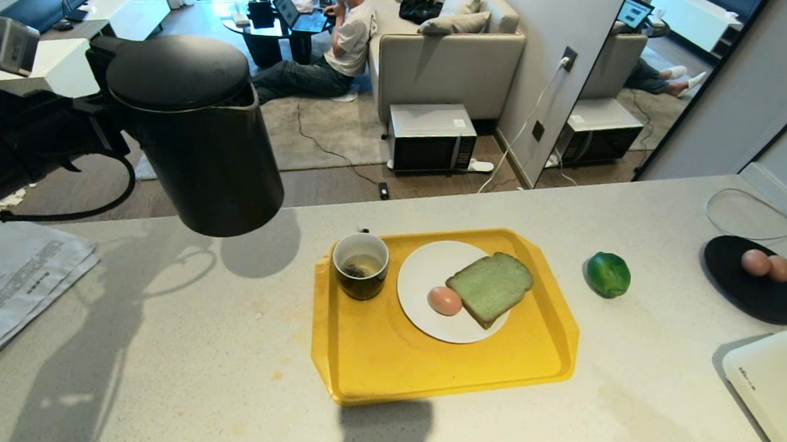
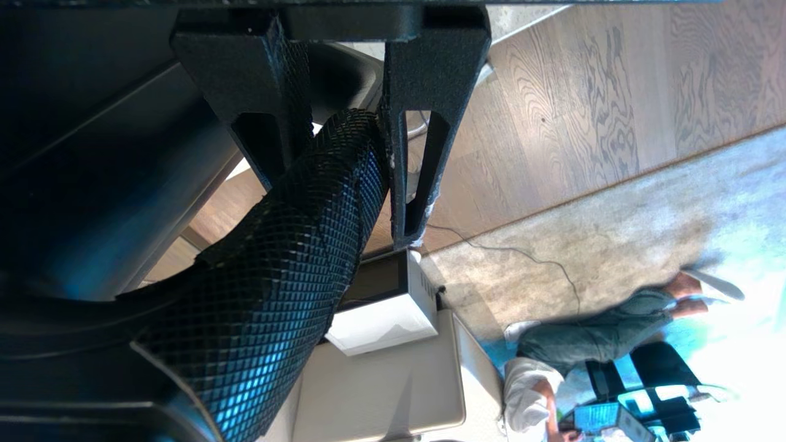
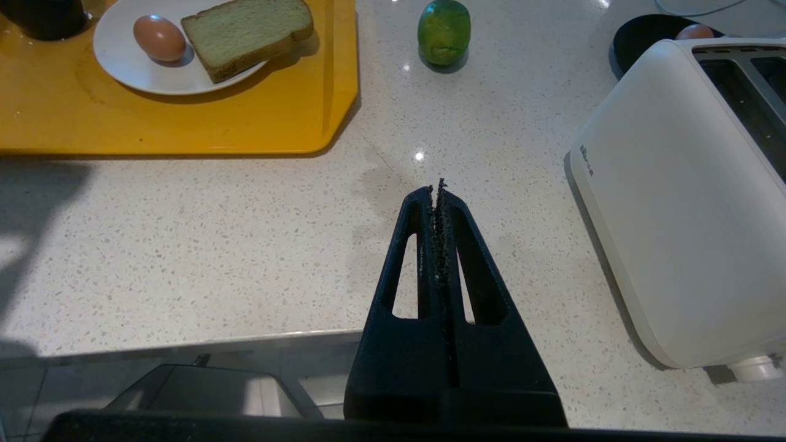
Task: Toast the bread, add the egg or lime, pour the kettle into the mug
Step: Pour water into a cup
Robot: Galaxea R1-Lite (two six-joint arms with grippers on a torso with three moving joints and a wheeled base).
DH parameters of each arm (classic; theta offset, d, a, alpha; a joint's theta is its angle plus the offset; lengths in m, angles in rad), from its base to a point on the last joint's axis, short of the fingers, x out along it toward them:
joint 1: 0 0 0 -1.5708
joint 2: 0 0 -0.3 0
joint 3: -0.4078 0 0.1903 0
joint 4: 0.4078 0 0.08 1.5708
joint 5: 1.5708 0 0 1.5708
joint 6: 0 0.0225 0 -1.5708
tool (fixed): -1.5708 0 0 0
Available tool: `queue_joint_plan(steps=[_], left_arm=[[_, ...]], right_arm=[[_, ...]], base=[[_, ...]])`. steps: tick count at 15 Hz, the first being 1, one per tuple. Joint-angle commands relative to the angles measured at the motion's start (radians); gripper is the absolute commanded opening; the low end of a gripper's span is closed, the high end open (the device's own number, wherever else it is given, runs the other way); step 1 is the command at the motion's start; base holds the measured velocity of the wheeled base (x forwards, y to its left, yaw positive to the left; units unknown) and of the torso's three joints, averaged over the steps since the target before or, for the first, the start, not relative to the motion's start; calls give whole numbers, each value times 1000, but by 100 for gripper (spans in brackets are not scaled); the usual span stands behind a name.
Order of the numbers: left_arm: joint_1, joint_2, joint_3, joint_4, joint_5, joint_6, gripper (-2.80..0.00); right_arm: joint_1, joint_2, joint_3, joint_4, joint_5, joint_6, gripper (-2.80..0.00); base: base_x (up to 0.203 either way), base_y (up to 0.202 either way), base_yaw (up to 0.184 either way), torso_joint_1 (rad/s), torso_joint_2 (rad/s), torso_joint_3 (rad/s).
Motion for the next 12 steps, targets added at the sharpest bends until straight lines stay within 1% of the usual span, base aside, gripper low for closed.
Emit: queue_joint_plan(steps=[1,4,6,8,10,12], left_arm=[[-13,22,-18,43,-4,0,-280],[-15,24,-109,180,-5,6,-280],[-22,27,-185,309,-6,37,-280],[-47,29,-236,405,-6,86,-280],[-76,34,-263,457,-4,118,-280],[-86,49,-283,475,-4,138,-280]], right_arm=[[0,2,2,0,0,-1,-280],[0,2,2,0,0,-1,-280],[0,2,2,0,0,-1,-280],[0,2,2,0,0,-1,-280],[0,2,2,0,0,-1,-280],[0,2,2,0,0,-1,-280]], base=[[0,0,0,0,0,0],[0,0,0,0,0,0],[0,0,0,0,0,0],[0,0,0,0,0,0],[0,0,0,0,0,0],[0,0,0,0,0,0]])
